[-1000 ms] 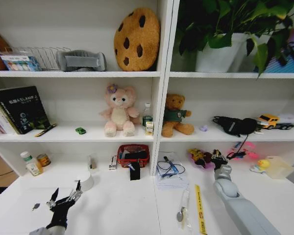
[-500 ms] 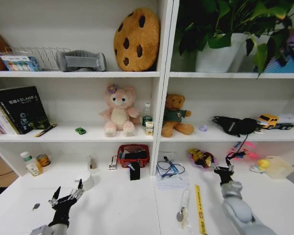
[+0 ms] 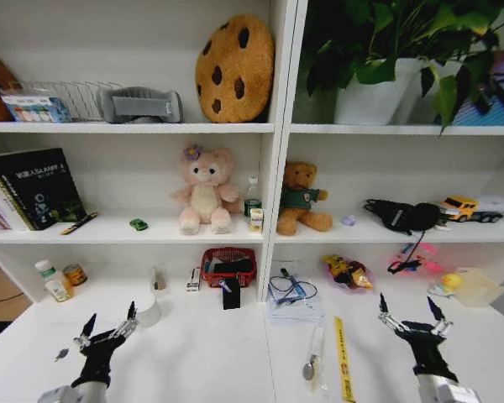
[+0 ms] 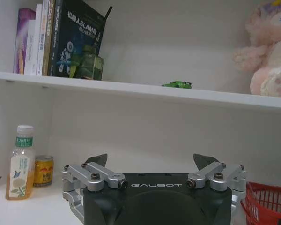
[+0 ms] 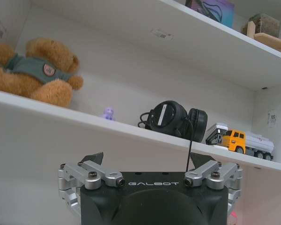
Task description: Organize the objects on the table.
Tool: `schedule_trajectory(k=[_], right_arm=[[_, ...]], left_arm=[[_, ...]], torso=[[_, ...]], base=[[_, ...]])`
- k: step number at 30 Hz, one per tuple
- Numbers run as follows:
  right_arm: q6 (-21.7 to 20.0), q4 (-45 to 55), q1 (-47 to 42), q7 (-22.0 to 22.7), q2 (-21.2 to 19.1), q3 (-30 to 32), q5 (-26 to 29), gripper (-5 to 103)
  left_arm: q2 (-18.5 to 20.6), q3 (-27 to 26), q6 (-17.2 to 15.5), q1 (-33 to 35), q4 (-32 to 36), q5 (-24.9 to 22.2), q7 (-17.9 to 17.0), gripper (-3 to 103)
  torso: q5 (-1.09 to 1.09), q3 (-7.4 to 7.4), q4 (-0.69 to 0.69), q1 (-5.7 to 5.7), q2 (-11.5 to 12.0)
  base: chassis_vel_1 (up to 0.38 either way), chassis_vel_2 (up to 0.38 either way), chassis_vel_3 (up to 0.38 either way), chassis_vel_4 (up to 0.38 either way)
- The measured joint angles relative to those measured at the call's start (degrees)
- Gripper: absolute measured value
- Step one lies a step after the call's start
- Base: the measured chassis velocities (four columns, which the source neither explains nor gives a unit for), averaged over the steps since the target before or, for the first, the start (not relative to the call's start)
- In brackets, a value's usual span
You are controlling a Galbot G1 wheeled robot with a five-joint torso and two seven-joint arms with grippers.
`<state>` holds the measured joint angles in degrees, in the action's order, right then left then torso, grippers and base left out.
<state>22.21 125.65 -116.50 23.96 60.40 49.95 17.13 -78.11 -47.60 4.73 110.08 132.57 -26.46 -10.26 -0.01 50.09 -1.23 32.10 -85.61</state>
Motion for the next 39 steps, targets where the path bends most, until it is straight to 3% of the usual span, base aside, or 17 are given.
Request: schedule_trajectory(k=[8,16,23,33,39], right_arm=[[-8.8,13.7,-4.4,0.4,-2.6,4.6,11.8,100],[-16.8,18.2,-2.2,0.5,-5.8,8.0,16.1,100],[-18.5,18.2,-1.6,0.5,-5.1,7.2,17.3,100],[-18.9,17.8,-1.2,-1.4,-4.4,3.4,17.2,100],[-16.7,12.3,0.4,-3.6,-4.1,-0.9,13.9,100]], left_arm=[[2.4,-3.4,-3.7,1.2,3.6,-2.4,-1.3,100],[7.4,-7.4,-10.2,0.3,6.8,-7.6,-3.9,100],[7.8,-7.6,-11.4,-0.4,7.1,-8.9,-4.6,100],[7.0,-7.0,-10.2,-0.8,6.8,-8.9,-4.3,100],[7.0,-6.5,-9.7,-1.2,5.9,-8.1,-4.1,100]], torso=[[-0.01,0.01,0.01,0.00,0.0],[0.01,0.01,0.00,0.02,0.0],[0.01,0.01,0.00,0.01,0.0],[0.00,0.01,0.00,0.01,0.0],[0.01,0.01,0.00,0.02,0.0]], base=[[0.000,0.000,0.000,0.000],[0.000,0.000,0.000,0.000],[0.000,0.000,0.000,0.000],[0.000,0.000,0.000,0.000],[0.000,0.000,0.000,0.000]])
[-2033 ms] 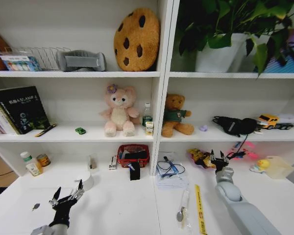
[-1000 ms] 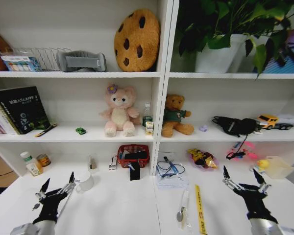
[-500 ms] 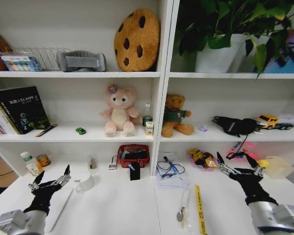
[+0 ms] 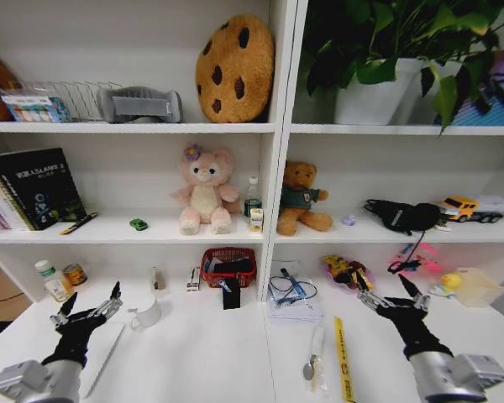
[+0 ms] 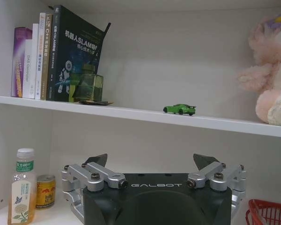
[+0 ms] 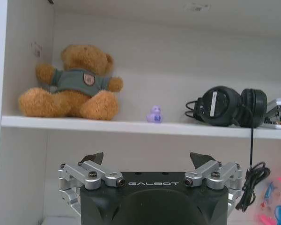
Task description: Organize the objects on the table.
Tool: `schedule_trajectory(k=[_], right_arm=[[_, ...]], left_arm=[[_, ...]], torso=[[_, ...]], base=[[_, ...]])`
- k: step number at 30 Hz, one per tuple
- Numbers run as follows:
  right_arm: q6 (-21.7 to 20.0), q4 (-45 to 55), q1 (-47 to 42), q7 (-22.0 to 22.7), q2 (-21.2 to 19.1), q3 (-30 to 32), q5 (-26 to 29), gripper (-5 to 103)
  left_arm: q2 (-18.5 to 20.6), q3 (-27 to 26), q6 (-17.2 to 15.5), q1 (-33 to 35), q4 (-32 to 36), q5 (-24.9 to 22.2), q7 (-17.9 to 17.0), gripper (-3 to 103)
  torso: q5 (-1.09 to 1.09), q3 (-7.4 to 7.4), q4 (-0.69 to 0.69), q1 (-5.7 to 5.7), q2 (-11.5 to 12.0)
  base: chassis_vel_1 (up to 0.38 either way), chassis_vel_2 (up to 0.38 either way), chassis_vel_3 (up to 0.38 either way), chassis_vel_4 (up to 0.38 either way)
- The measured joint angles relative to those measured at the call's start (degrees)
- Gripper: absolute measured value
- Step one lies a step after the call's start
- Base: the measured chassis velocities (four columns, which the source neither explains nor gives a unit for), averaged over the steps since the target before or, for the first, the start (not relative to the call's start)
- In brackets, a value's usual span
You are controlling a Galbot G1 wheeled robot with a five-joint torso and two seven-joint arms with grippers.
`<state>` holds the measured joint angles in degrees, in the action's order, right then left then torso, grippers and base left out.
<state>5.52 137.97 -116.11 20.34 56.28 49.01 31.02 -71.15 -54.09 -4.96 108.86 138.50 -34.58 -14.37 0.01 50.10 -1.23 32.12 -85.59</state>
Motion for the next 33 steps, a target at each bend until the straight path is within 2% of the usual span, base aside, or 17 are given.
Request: schedule_trajectory(k=[7,33], right_arm=[[3.4,-4.1,-0.8,-1.3,1.2,-2.8,-2.8,100],[3.2,-3.9,-0.9,-2.4,1.5,-2.7,-2.5,100]], left_arm=[[-0.4,1.6,0.6,-0.3,-0.8,1.7,0.3,100],[-0.6,2.2,0.6,-0.3,-1.2,2.5,0.2,100]], torso=[[0.00,0.00,-0.01,0.00,0.0],[0.01,0.00,-0.01,0.00,0.0]], base=[[0.000,0.000,0.000,0.000],[0.008,0.012,-0.009,-0.010]])
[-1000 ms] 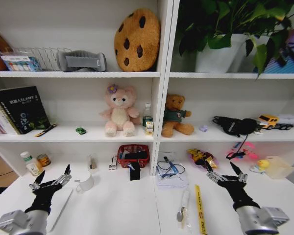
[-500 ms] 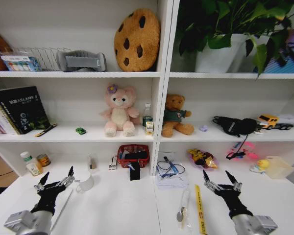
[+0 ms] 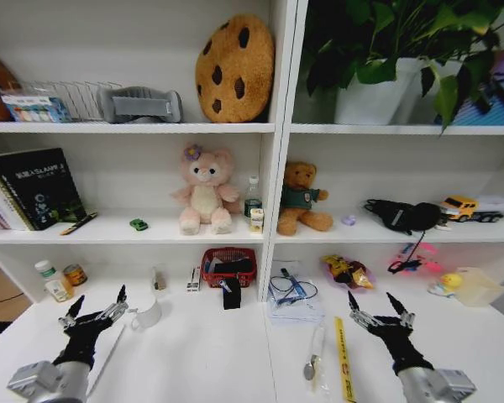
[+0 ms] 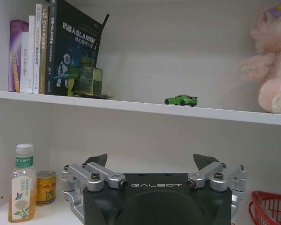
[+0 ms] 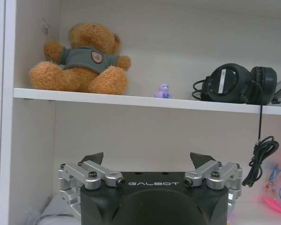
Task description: Organize the objects on the table.
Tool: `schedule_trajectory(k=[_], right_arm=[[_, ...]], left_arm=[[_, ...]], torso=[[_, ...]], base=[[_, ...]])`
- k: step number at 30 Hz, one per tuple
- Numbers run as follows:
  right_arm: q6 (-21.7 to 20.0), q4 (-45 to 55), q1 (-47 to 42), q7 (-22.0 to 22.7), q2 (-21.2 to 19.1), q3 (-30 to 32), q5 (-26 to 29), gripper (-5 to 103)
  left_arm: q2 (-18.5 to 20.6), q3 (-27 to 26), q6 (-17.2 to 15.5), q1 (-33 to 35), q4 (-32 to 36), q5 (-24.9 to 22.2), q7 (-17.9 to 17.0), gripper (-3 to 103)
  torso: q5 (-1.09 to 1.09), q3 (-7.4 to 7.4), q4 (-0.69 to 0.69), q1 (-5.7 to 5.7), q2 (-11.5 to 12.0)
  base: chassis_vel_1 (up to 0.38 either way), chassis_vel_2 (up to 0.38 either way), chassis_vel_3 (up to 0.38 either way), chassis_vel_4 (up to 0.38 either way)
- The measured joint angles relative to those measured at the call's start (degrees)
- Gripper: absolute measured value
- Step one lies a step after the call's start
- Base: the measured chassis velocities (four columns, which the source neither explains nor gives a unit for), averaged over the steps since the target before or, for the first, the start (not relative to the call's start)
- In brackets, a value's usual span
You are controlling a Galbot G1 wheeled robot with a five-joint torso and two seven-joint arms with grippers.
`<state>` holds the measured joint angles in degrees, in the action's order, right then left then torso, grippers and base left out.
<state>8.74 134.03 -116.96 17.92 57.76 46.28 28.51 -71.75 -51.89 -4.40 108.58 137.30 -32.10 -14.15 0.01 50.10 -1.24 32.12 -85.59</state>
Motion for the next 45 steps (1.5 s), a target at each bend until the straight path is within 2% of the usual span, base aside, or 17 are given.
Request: schedule_trajectory(k=[11,14,15,17,18,26,28,29,33,35,45], right_arm=[[0.0,0.1,0.0,0.0,0.0,0.0,0.0,100],[0.0,0.1,0.0,0.0,0.0,0.0,0.0,100],[0.0,0.1,0.0,0.0,0.0,0.0,0.0,100],[0.0,0.1,0.0,0.0,0.0,0.0,0.0,100],[0.0,0.1,0.0,0.0,0.0,0.0,0.0,100],[0.0,0.1,0.0,0.1,0.0,0.0,0.0,100],[0.0,0.1,0.0,0.1,0.0,0.0,0.0,100],[0.0,0.1,0.0,0.1,0.0,0.0,0.0,100],[0.0,0.1,0.0,0.1,0.0,0.0,0.0,100],[0.0,0.1,0.0,0.1,0.0,0.0,0.0,100],[0.0,0.1,0.0,0.1,0.0,0.0,0.0,100]], left_arm=[[0.0,0.0,0.0,0.0,0.0,0.0,-0.1,100],[0.0,0.0,0.0,0.0,0.0,0.0,-0.1,100],[0.0,0.0,0.0,0.0,0.0,0.0,-0.1,100],[0.0,0.0,0.0,0.0,0.0,0.0,-0.1,100],[0.0,0.0,0.0,0.0,0.0,0.0,-0.1,100],[0.0,0.0,0.0,0.0,0.0,0.0,-0.1,100],[0.0,0.0,0.0,0.0,0.0,0.0,-0.1,100],[0.0,0.0,0.0,0.0,0.0,0.0,-0.1,100],[0.0,0.0,0.0,0.0,0.0,0.0,-0.1,100],[0.0,0.0,0.0,0.0,0.0,0.0,-0.1,100],[0.0,0.0,0.0,0.0,0.0,0.0,-0.1,100]], torso=[[0.01,0.00,0.00,0.00,0.0],[-0.05,0.00,0.02,0.00,0.0],[0.03,0.00,0.01,0.00,0.0],[-0.06,-0.01,-0.01,0.00,0.0],[-0.01,0.00,0.00,0.00,0.0],[-0.04,0.00,0.00,0.00,0.0],[0.01,0.00,0.01,0.00,0.0],[-0.05,0.00,0.01,0.00,0.0],[0.01,-0.01,-0.01,-0.01,0.0],[-0.07,0.00,0.00,0.01,0.0],[-0.01,0.00,0.01,0.00,0.0]], base=[[0.178,0.209,-0.169,-0.192],[0.256,0.231,-0.236,-0.216],[0.238,0.265,-0.244,-0.218],[0.239,0.234,-0.235,-0.226],[0.205,0.197,-0.226,-0.234],[0.205,0.200,-0.207,-0.213],[0.193,0.216,-0.198,-0.214],[0.197,0.201,-0.174,-0.184],[0.187,0.182,-0.177,-0.187],[0.140,0.152,-0.175,-0.130],[0.049,0.046,-0.046,-0.037]])
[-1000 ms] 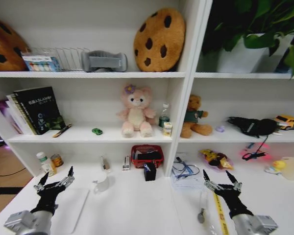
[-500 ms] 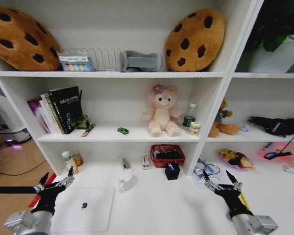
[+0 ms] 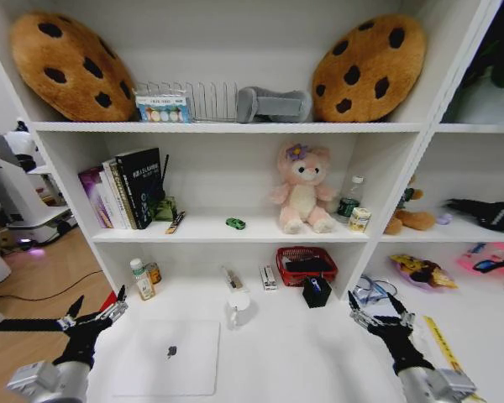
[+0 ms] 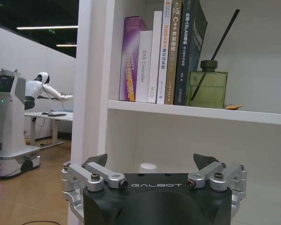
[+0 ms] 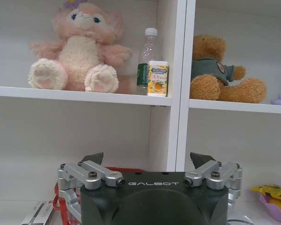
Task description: Organize the objects on the table.
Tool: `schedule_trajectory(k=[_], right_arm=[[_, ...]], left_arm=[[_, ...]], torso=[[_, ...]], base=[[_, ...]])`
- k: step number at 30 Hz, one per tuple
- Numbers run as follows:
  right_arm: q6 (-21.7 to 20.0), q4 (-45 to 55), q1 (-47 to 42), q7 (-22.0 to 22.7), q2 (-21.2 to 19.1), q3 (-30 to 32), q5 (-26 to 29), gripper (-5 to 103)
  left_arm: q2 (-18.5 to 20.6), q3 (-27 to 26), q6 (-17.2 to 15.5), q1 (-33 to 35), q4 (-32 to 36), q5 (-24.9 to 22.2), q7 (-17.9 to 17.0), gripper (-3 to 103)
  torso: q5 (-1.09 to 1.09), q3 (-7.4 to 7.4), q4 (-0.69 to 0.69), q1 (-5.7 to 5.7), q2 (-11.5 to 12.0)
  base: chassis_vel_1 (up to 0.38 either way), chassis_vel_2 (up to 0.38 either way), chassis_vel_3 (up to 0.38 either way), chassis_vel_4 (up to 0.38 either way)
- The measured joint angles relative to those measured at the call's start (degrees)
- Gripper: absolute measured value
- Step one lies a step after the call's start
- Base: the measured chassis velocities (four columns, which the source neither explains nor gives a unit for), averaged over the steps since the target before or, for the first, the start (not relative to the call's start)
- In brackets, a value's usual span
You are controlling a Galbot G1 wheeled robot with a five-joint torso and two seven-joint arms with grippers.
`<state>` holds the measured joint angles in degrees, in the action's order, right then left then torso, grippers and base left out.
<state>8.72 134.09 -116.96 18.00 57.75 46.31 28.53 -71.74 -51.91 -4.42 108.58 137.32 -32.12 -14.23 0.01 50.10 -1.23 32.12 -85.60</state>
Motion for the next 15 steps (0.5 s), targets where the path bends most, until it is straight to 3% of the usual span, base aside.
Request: schedule_trajectory(k=[7,15], right_arm=[[0.0,0.0,0.0,0.0,0.0,0.0,0.0,100],[0.0,0.0,0.0,0.0,0.0,0.0,0.0,100]], left_arm=[[0.0,0.0,0.0,0.0,0.0,0.0,0.0,100],[0.0,0.0,0.0,0.0,0.0,0.0,0.0,100]], torso=[[-0.01,0.00,0.00,0.01,0.0],[-0.01,0.00,0.00,0.01,0.0]], base=[[-0.011,-0.016,-0.002,0.010],[0.119,-0.073,-0.115,0.094]])
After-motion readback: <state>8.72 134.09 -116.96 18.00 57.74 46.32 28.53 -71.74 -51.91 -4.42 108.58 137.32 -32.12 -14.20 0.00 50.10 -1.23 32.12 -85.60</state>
